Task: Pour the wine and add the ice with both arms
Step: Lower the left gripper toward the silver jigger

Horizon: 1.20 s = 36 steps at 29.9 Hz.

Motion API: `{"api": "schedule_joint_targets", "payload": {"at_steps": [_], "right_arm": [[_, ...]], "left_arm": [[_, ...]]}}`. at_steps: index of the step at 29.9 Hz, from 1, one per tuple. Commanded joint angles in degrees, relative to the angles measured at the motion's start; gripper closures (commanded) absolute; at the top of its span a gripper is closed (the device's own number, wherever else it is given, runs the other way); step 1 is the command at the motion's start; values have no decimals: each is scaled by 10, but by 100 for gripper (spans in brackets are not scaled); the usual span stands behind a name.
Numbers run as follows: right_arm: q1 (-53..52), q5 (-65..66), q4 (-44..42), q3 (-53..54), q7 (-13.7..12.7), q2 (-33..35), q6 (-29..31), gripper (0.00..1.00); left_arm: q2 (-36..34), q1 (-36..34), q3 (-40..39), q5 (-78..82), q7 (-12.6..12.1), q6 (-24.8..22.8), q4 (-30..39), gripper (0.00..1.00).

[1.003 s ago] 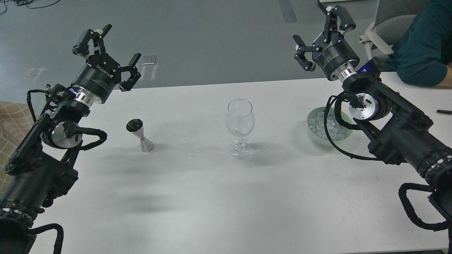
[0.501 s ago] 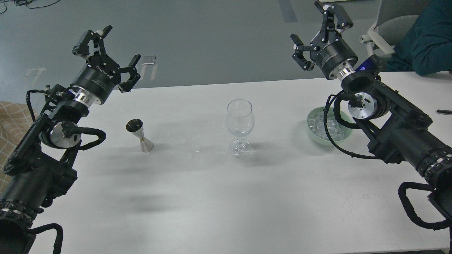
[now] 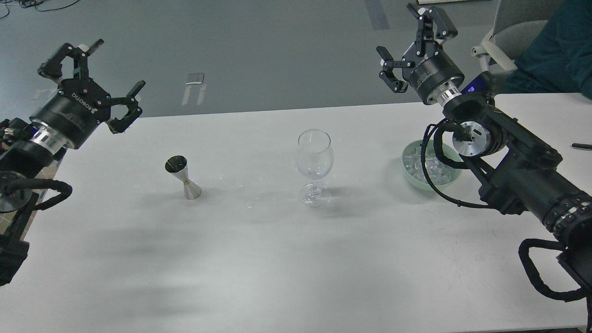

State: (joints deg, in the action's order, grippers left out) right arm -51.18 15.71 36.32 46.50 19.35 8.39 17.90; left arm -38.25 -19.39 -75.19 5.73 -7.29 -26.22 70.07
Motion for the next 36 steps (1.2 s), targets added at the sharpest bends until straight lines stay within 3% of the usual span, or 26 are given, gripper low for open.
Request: {"api": "schedule_joint_targets", "payload": {"at_steps": [1,5,9,14,21,25,31,36], "right_arm": [[-1,1,0,0,0,-1,-1,0],[-1,2,-1,-11,0,-2,-1,0],[0,2,-5,-13,0,-8,-2,0],[0,2,-7,-14,-1,-15,-2,0],[5,2,-8,-16,-2,-15,-2,0],[5,4,-8,-16,-4,-13,-3,0],[5,15,-7,-20,-4,-13,-15,0],[3,16,-7,-30,-5,-14,-20,0]], "left_arm": [[-17,89,-70,-46,-20,28,58,6],[2,193,-165,-62,-61,58,116,6],[61,294,-240,-63,-85,57,161,6],[170,346,-280,-63,-127,62,177,6],[251,357,-258,-61,-133,73,180,6],[296,333,-230,-53,-128,133,176,5],[322,275,-211,-39,-122,189,118,4],[350,257,-211,-21,-122,189,89,4]]}}
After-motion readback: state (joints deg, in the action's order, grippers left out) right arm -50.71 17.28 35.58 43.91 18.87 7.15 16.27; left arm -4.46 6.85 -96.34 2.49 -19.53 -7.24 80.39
